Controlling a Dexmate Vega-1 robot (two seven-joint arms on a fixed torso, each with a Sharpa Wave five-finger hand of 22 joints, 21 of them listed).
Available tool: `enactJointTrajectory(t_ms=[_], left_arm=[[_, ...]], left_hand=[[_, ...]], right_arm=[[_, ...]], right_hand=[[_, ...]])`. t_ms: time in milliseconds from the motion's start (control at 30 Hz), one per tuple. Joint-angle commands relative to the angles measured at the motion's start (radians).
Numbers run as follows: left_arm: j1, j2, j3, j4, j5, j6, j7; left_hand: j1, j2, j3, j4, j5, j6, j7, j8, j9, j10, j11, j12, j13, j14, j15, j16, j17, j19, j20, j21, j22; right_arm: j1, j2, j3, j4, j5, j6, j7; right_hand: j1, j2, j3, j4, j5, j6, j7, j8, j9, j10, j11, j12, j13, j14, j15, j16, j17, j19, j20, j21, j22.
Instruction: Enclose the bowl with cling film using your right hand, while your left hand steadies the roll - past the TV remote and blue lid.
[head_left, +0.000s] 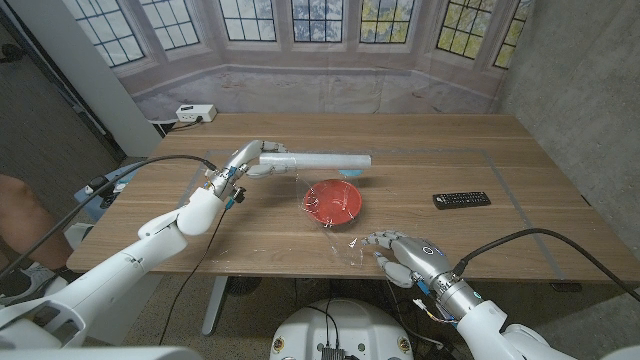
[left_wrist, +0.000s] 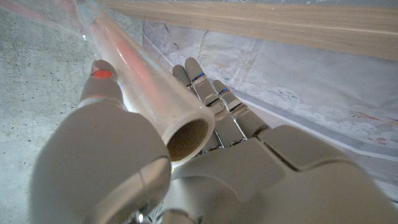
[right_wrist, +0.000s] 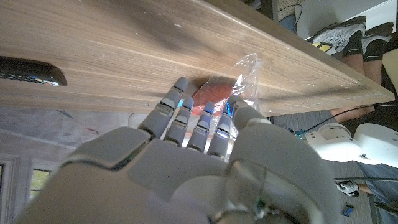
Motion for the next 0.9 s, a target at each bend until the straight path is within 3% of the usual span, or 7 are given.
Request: enactJointTrajectory(t_ms=[33, 233, 900], left_arm=[[-0.011, -0.009, 0.011, 0.021, 0.016, -0.020, 0.009], [-0.019, -0.014, 0.017, 0.031, 0.022, -0.028, 0.012], [-0.028, -0.018, 0.024, 0.040, 0.042, -0.031, 0.034]], left_hand=[[0.173, 0.183, 0.010, 0.002, -0.003, 0.006, 0.002, 0.009, 0.005, -0.003, 0.001, -0.001, 0.001, -0.004, 0.001, -0.003, 0.002, -0.001, 0.000, 0.001, 0.004], [0.171, 0.186, 0.013, 0.004, -0.003, 0.004, 0.000, 0.009, 0.005, -0.006, 0.000, -0.002, 0.001, -0.005, 0.002, -0.002, 0.002, -0.002, 0.001, 0.001, 0.004], [0.170, 0.185, 0.018, 0.001, -0.004, 0.005, -0.002, 0.013, 0.005, -0.006, 0.000, 0.001, 0.003, -0.008, 0.002, 0.000, 0.003, -0.005, 0.002, 0.002, 0.004]], right_arm=[[0.035, -0.024, -0.051, -0.027, -0.062, -0.040, 0.070], [0.053, -0.039, -0.065, -0.029, -0.090, -0.045, 0.101], [0.182, -0.020, -0.134, 0.035, -0.170, -0.006, 0.218]], right_hand=[[0.087, -0.003, 0.022, -0.014, -0.002, -0.018, -0.011, 0.007, 0.002, 0.011, -0.033, 0.001, 0.002, -0.001, -0.141, -0.004, -0.002, -0.012, -0.067, -0.002, 0.004], [0.149, -0.005, 0.028, -0.015, -0.004, -0.031, -0.012, 0.008, 0.002, 0.015, -0.042, -0.001, 0.003, -0.003, -0.144, -0.005, -0.001, -0.024, -0.073, -0.003, 0.004], [0.224, -0.003, 0.027, -0.008, -0.004, -0.035, -0.011, 0.013, 0.003, 0.038, -0.045, 0.003, 0.004, -0.007, -0.152, -0.004, 0.005, -0.045, -0.083, -0.004, 0.005]])
